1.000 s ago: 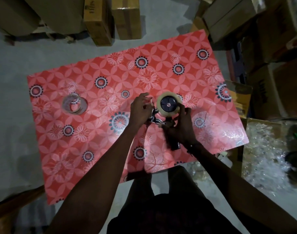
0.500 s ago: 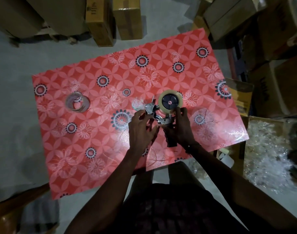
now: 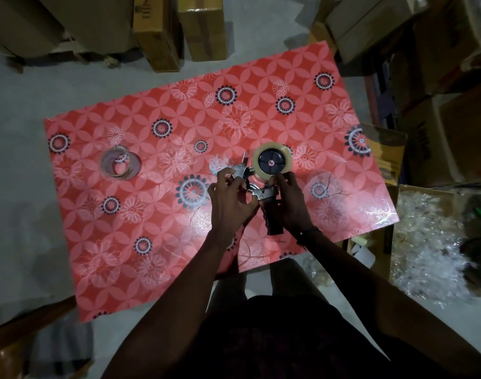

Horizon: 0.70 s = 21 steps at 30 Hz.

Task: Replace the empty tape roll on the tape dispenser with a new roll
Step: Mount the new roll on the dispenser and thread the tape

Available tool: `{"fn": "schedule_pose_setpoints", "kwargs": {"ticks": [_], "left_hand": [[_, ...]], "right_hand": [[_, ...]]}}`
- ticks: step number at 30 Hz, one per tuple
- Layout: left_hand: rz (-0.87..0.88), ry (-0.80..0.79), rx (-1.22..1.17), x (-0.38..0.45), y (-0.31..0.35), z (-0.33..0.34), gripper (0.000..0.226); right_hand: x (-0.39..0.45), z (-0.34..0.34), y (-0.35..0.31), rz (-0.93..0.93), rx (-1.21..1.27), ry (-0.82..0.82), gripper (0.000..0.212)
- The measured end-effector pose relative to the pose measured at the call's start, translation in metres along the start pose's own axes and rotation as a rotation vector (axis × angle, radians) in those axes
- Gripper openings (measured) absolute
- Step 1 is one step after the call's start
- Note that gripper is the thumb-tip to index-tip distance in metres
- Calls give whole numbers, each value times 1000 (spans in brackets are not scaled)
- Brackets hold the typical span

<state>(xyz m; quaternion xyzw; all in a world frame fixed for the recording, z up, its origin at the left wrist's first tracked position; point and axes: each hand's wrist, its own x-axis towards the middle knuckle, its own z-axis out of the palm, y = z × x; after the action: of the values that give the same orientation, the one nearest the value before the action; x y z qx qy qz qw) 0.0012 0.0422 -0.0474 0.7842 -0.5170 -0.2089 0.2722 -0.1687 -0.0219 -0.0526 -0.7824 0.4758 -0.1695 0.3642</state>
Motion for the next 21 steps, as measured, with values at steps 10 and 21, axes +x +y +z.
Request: {"fn": "schedule_pose_setpoints", "kwargs": {"ticks": [10, 21], "left_hand": [[3, -39, -126, -9, -3, 0, 35], [-182, 49, -128, -40, 1, -7, 39]], "right_hand": [[3, 3, 2, -16, -10, 12, 46], [0, -7, 1, -64, -8, -11, 46]]}}
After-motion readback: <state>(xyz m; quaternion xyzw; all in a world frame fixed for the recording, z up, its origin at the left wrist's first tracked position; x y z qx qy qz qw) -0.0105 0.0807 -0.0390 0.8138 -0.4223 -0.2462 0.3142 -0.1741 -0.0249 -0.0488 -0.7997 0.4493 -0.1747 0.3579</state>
